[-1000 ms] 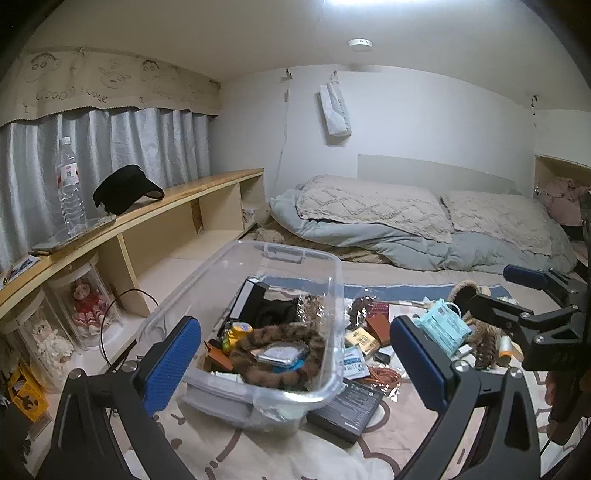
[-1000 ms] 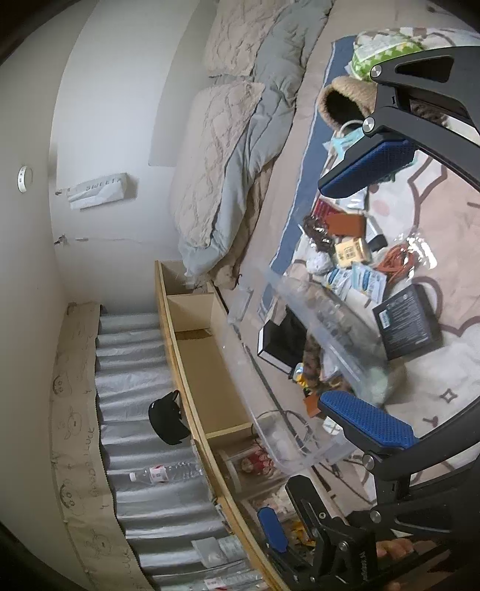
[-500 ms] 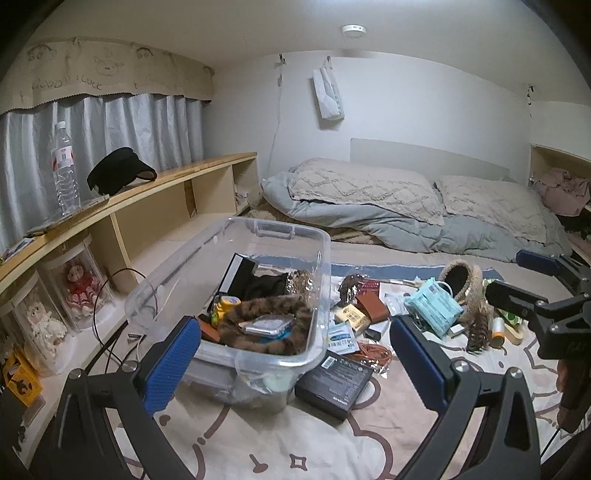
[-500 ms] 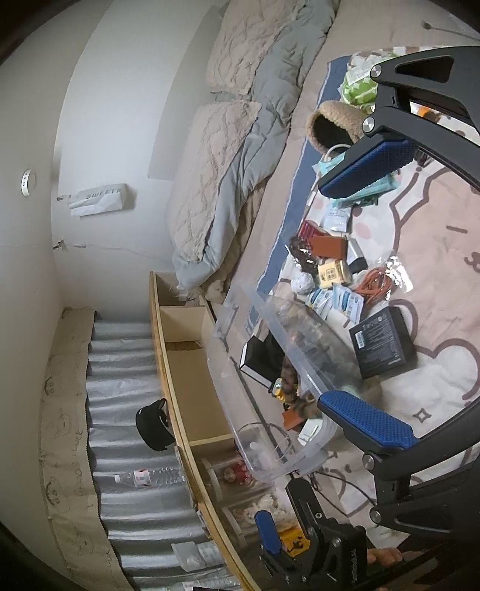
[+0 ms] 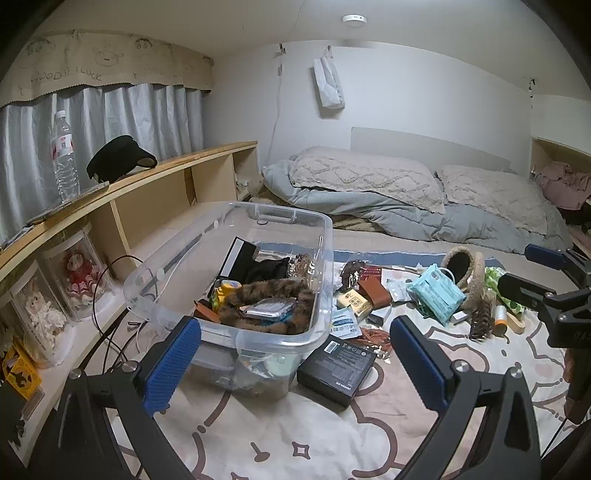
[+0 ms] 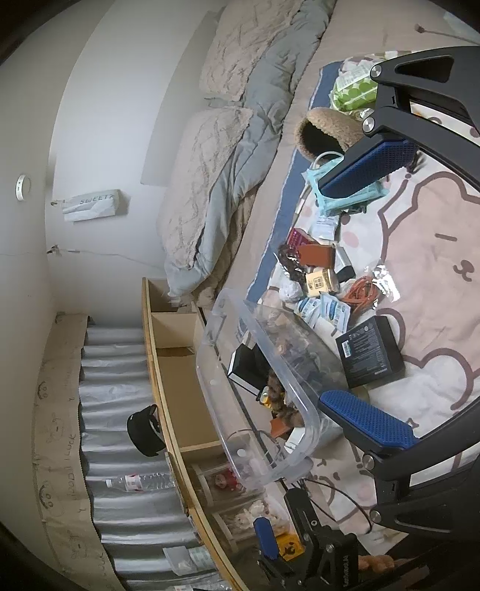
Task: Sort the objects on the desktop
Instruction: 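Withdraw right gripper from the bin back over the bed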
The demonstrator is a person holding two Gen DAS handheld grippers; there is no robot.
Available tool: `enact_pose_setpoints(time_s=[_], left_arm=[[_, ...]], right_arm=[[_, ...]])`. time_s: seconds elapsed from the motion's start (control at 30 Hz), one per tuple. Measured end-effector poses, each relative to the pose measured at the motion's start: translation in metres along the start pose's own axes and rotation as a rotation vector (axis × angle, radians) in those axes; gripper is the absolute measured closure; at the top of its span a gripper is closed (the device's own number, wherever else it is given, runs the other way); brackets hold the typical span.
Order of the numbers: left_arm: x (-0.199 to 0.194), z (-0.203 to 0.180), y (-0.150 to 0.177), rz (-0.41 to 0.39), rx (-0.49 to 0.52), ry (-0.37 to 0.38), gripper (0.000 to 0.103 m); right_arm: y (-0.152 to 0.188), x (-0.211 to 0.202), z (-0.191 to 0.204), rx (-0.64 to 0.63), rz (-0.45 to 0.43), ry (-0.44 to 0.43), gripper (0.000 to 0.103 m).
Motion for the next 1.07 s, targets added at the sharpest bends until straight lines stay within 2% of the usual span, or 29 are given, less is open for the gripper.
enact_pose_setpoints(time_s=[1.07], left_arm=[[0.0043,0.0054,0.0023,0.003,0.006,-0.012,0.0]], right_arm=[[0.0068,0.0044,0.0052,-0.01,0.031,-0.007,0.0]])
Point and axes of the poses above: each gripper's, at about its wrist camera, not at the fingertips, and x roughly the way its jaws point, z to its left, y to its underside, the point moved 6 cm from there along x, roughly the way its jaws point, and after that the axes turned 4 degrees about y, right-handed, at the moved point
